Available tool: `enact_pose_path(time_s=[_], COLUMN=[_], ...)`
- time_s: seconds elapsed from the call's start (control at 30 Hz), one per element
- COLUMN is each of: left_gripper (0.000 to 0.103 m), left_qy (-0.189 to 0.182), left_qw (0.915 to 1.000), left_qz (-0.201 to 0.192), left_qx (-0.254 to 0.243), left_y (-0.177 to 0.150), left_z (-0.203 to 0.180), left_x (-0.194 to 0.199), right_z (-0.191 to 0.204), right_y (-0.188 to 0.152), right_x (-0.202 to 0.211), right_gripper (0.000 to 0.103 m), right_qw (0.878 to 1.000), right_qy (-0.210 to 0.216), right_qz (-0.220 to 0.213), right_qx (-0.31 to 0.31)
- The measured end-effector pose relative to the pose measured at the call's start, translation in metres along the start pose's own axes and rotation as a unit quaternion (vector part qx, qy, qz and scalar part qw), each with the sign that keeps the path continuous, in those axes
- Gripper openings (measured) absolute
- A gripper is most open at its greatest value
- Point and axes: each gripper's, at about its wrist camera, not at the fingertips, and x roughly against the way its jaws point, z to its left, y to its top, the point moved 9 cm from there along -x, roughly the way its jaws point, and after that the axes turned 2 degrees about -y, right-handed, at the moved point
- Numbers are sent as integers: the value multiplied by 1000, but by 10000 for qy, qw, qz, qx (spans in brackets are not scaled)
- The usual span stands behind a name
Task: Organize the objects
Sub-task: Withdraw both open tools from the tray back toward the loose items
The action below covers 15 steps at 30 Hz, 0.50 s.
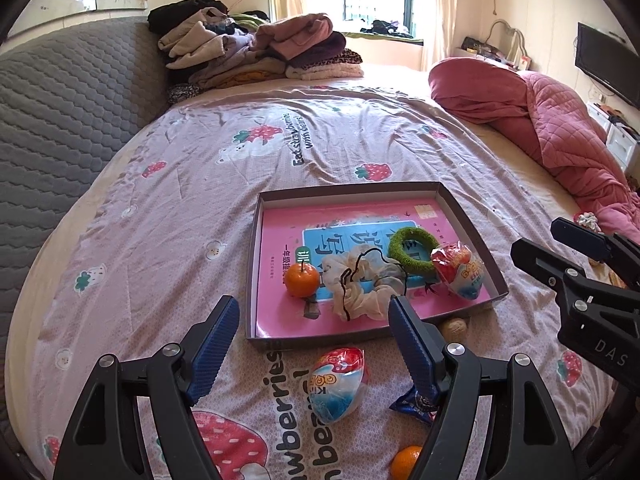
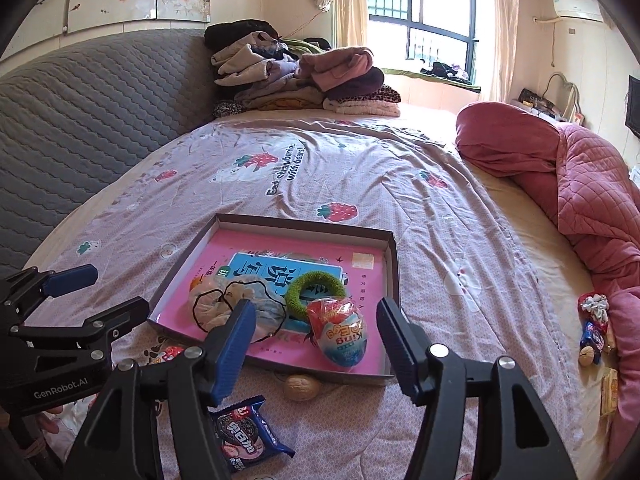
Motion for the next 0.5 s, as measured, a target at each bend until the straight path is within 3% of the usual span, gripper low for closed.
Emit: enact_pose_path(time_s=[0.5], left_gripper=[78], left_qy=[56], left_qw=[10000], left_qz=[-17], left_qx=[-50], left_y=[-34], left_z=[1], left_x=[21], right_z=[9], right_y=[-10], right_x=[22], right_gripper=[68], right_qw=[9993], right_qy=[352], right_qz=[-63], right_qx=[-61])
